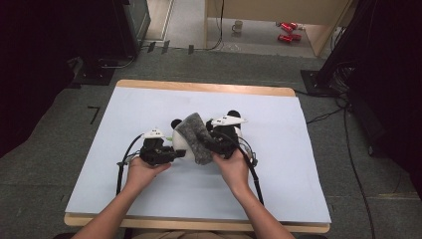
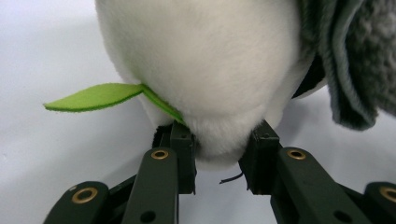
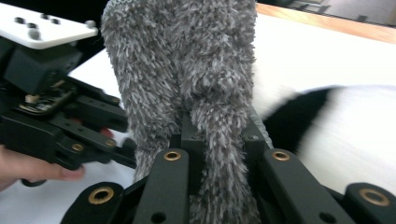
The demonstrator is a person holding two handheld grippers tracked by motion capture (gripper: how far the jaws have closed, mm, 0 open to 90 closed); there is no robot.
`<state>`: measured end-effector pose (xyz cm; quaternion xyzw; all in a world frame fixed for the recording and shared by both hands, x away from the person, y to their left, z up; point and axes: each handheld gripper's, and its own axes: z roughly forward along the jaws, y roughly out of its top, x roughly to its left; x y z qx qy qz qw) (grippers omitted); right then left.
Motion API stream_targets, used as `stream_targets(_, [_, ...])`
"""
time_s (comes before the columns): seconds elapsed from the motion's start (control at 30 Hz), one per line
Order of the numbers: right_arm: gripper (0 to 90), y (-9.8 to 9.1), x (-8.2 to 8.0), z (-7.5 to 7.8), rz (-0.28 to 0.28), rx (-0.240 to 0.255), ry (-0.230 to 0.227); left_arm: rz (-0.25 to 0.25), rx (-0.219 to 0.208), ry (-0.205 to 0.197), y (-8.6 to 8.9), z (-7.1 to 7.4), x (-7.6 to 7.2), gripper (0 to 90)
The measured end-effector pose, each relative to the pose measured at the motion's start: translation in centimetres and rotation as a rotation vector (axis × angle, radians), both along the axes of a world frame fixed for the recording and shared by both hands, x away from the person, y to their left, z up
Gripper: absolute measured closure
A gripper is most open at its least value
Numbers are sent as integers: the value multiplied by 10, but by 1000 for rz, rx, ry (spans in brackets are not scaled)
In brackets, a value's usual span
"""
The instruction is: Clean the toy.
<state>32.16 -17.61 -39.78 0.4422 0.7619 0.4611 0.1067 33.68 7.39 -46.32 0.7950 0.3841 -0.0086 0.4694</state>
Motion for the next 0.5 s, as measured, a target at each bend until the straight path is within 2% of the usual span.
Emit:
stream_targets(0.1, [791, -11, 2, 1, -15, 3, 6, -1, -7, -3, -1, 1, 2, 699])
stream_targets(0.3, [795, -25, 3, 8, -51, -26, -13, 3, -18, 10, 1, 0, 8, 699])
stream_targets(0.5, [794, -50, 5, 13, -103, 6, -15, 7, -16, 27, 3, -1, 14, 690])
